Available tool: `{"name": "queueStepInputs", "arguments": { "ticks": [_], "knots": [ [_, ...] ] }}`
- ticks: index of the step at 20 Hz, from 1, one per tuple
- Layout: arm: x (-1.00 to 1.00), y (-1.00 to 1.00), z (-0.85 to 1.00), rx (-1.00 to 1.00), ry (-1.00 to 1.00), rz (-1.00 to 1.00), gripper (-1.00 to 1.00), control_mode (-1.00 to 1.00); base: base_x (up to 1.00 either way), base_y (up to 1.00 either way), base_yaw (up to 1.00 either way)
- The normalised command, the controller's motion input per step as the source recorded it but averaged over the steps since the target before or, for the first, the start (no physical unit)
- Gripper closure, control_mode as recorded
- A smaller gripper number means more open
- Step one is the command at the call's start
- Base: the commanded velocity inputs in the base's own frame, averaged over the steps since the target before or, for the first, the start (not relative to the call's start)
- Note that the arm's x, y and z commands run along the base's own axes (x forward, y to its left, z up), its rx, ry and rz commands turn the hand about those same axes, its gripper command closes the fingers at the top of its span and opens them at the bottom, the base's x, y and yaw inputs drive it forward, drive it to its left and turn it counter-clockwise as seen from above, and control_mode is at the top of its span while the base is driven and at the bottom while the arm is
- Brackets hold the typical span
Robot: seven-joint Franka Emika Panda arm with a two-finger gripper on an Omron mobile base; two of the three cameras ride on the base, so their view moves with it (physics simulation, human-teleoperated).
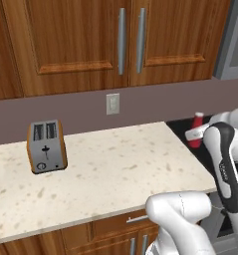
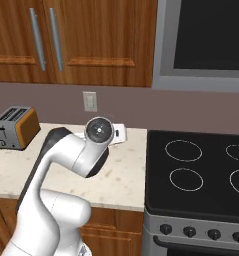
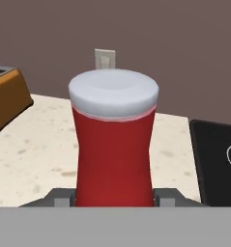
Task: Take 2 condiments from the cabinet and move them on the counter near the stove.Make sure the condiments are lined up with each other, next to each other.
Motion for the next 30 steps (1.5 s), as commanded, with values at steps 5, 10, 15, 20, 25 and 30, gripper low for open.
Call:
{"name": "queueStepInputs", "arguments": {
  "ticks": [5, 10, 15, 20, 25, 30],
  "knots": [
    [0.61, -0.44, -0.45, 0.0, 0.01, 0.06, 1.0, -1.0, 0.0, 0.0, 0.0],
    [0.47, -0.4, -0.32, 0.0, 0.08, 0.09, 1.0, -1.0, 0.0, 0.0, 0.0],
    [0.36, -0.24, -0.28, 0.0, 0.06, 0.05, 1.0, -1.0, 0.0, 0.0, 0.0],
    [0.29, -0.1, -0.31, 0.0, 0.01, 0.01, 1.0, -1.0, 0.0, 0.0, 0.0],
    [0.16, 0.0, -0.4, 0.0, -0.01, 0.01, 1.0, -1.0, 0.0, 0.0, 0.0],
    [0.08, 0.0, -0.41, 0.0, -0.02, 0.01, 1.0, -1.0, 0.0, 0.0, 0.0]
  ]
}}
